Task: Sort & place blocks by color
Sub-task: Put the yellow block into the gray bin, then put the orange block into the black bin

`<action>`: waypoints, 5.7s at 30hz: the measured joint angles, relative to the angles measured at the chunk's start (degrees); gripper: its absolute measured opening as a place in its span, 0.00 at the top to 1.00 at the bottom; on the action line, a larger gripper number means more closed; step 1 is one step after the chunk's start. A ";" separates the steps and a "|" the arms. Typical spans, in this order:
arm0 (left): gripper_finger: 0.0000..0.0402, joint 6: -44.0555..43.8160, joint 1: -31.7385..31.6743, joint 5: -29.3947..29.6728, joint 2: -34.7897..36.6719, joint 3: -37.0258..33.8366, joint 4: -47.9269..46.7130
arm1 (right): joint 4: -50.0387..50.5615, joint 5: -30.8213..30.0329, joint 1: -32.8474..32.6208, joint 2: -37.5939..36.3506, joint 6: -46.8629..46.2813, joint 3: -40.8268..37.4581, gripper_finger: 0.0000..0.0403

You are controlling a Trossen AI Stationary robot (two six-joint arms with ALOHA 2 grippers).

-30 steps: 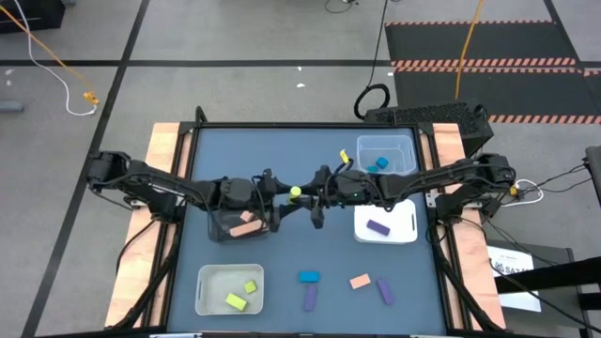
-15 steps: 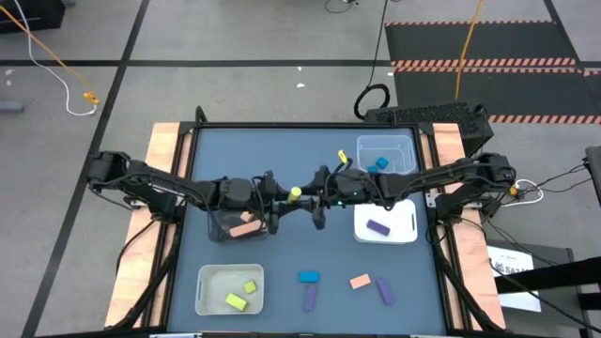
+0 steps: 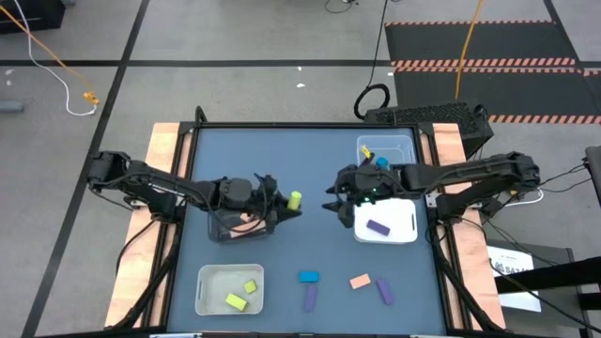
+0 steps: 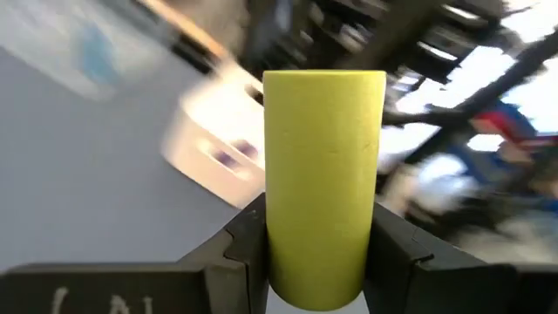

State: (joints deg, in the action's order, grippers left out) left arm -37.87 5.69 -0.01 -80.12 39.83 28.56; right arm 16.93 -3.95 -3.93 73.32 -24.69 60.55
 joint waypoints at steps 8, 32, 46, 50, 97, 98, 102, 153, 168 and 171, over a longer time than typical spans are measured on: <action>0.69 -25.57 8.64 -16.30 0.00 0.00 -0.20 | 8.78 2.80 -7.04 -2.58 -9.40 -0.02 0.41; 0.67 -85.24 42.23 6.38 0.00 0.02 -31.65 | -10.84 1.66 -23.32 -2.52 -9.50 -13.70 0.41; 0.28 -86.14 41.84 6.09 0.00 0.02 -24.73 | 7.82 -13.02 -40.65 -1.37 -6.49 -13.70 0.41; 0.30 -84.00 41.85 8.30 0.00 0.02 -16.95 | 5.93 -13.82 -42.31 1.96 -3.44 -13.68 0.41; 0.36 -32.64 22.23 31.67 0.00 0.02 5.37 | -1.19 -12.75 -34.35 9.34 -3.50 -13.79 0.73; 0.36 -32.37 21.64 31.66 0.00 0.02 5.37 | -1.60 -13.91 -33.49 7.66 -2.61 -13.79 0.73; 0.36 -33.63 19.88 31.60 0.00 0.02 5.38 | -3.10 -19.91 -30.01 1.21 1.41 -13.77 0.73; 0.53 -11.12 7.52 25.45 -1.33 0.00 12.80 | -40.30 -19.38 -6.99 14.18 31.18 -3.24 0.64; 0.86 -10.38 7.37 25.72 -1.33 -0.02 14.84 | -25.65 -18.32 -7.82 5.68 26.32 -3.28 0.45; 0.86 -5.79 6.90 25.96 -1.33 -0.02 20.16 | -18.50 -18.38 -7.78 1.21 19.57 -3.28 0.44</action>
State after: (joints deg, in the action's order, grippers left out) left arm -43.65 12.59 25.95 -81.45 39.81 48.73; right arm -1.58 -22.33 -11.70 74.53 -5.12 57.28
